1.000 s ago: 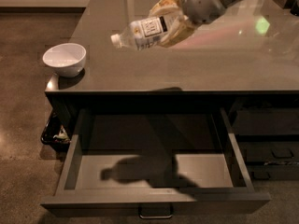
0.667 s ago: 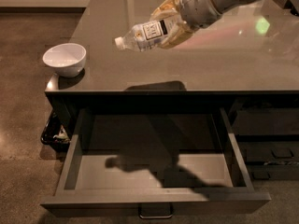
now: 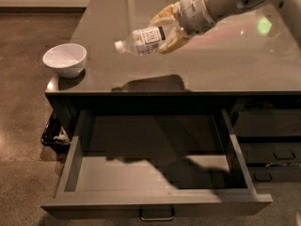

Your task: Pick blue plastic bottle from top drawer and place on counter

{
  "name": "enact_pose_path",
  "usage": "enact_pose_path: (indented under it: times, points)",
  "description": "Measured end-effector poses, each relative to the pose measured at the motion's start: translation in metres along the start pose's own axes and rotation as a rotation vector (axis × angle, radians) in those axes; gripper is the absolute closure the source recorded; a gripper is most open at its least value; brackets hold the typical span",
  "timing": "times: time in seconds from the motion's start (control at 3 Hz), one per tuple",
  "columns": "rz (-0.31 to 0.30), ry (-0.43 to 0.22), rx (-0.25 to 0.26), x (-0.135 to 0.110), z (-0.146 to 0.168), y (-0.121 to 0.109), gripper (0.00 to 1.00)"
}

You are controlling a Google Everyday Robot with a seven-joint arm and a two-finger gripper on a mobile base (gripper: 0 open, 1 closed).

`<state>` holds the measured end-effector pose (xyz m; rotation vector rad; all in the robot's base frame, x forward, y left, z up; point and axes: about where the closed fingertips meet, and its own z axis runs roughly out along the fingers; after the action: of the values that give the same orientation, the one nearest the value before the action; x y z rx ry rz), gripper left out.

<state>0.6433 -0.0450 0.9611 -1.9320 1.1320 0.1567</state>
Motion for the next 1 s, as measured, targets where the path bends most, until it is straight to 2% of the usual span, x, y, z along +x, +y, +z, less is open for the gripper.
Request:
enact_pose_path:
  times: [0.33,0.67,1.0]
  points:
    - [0.064,-0.067,-0.017,0.028,0.028,0.000,1.00]
    - [0.126,-0.121,-0.033,0.046,0.044,0.005,1.00]
    - [0.170,-0.121,-0.065,0.058,0.054,0.010,1.00]
